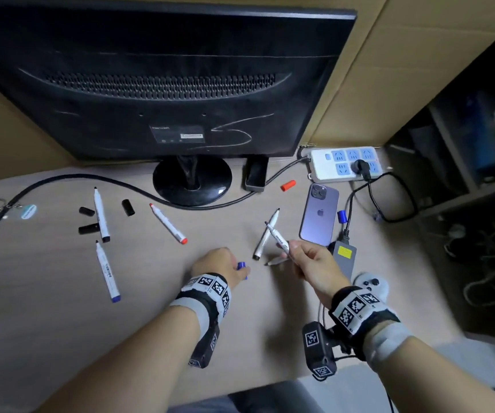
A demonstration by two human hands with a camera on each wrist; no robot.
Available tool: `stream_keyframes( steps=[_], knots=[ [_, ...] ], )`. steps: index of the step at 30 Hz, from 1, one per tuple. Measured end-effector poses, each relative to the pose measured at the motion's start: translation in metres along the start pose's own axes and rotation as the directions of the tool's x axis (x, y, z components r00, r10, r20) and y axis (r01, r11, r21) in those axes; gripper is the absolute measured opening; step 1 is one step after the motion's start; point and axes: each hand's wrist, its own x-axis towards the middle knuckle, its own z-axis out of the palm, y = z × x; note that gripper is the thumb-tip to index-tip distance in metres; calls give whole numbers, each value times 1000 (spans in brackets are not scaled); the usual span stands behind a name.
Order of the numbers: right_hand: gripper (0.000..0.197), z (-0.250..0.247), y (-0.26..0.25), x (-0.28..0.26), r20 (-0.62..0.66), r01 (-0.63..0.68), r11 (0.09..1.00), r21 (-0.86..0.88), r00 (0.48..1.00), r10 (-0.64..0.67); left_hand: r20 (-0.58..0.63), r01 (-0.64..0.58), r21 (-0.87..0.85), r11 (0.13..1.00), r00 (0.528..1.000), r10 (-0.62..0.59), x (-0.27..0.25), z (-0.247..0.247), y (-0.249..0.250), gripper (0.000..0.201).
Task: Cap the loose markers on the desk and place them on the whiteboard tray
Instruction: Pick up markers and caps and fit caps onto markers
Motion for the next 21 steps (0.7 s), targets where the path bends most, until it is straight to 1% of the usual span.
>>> stream_keyframes(
  steps=[2,4,7,8,10,12,14,17,21],
  knots=[
    [28,-3,-2,-3,3,10,1000,15,1000,-10,8,-20,-33,999,1000,20,-2,2,-1,33],
    [25,-4,-3,-5,16,12,1000,19,1000,-12,6,-33,-85,996,999,34,-6,1,-8,26],
    [24,-3,-10,-4,15,-5,999,35,1000,5,-26,-116,-225,967,993,113,-13,-7,-21,12],
    [25,-1,-13,-3,21,-13,999,38,1000,12,-52,-159,-262,952,987,150,-16,-11,-25,14],
    [26,4,-20,-2,51,-26,999,44,998,24,-104,-233,-327,916,972,211,-22,-20,-34,30],
    [27,10,-29,-3,84,-35,998,46,996,31,-139,-269,-355,895,962,234,-27,-31,-42,29],
    [29,18,-38,-5,107,-25,999,37,994,21,-162,-275,-352,895,959,231,-31,-39,-51,23],
    [29,27,-47,-7,136,-6,1000,28,991,2,-179,-248,-374,894,965,192,-37,-47,-64,21],
    [16,37,-56,-9,206,35,999,9,978,-36,-218,-228,-416,880,965,148,-43,-56,-77,25]
  ],
)
